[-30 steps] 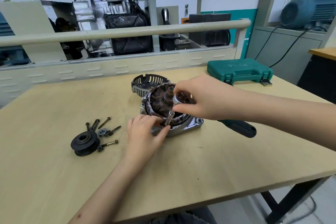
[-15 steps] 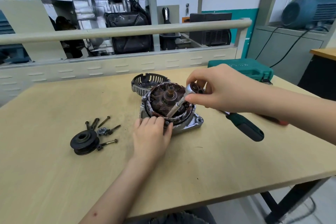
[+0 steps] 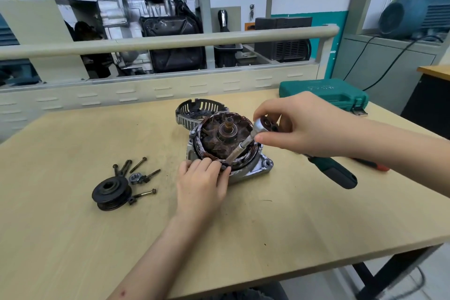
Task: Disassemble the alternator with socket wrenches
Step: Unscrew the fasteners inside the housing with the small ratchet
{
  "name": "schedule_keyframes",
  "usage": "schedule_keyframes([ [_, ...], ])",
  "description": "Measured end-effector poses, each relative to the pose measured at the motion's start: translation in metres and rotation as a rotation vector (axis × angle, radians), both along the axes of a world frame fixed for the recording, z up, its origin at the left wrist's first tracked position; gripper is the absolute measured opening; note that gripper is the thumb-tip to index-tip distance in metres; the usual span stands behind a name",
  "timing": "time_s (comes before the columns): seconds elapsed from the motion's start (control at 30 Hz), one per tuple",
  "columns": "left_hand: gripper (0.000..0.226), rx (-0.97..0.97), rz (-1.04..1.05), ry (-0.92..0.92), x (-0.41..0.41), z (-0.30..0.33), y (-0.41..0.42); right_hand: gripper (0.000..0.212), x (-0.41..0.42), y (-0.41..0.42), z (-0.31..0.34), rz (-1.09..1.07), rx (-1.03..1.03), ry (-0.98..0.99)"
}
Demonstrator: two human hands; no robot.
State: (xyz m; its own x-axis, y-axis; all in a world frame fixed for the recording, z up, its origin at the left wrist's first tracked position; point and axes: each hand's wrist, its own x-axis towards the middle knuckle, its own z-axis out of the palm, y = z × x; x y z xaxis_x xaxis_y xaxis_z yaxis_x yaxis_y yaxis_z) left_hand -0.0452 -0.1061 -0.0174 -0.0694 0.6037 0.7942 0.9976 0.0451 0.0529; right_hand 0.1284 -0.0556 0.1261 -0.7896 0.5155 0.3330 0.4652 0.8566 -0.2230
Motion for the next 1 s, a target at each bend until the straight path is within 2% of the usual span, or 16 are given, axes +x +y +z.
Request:
schedule_keyframes([
  [0.13,0.024,-0.116,-0.030,-0.097,-0.006,0.001,-0.004,0.051,-0.007,-0.001,-0.005,0.037,0.024,-0.055],
  [0.4,0.029,-0.239,-0.039,-0.247,-0.006,0.002,-0.005,0.040,-0.018,-0.005,-0.008,0.034,0.129,-0.183],
  [0.8,0.021,-0.219,-0.081,-0.310,-0.005,0.000,-0.008,0.033,-0.022,-0.007,-0.006,0.054,0.157,-0.210],
  [1.0,0.021,-0.180,-0.146,-0.340,-0.005,0.004,-0.011,0.032,-0.027,-0.004,0.001,0.172,0.210,-0.342],
])
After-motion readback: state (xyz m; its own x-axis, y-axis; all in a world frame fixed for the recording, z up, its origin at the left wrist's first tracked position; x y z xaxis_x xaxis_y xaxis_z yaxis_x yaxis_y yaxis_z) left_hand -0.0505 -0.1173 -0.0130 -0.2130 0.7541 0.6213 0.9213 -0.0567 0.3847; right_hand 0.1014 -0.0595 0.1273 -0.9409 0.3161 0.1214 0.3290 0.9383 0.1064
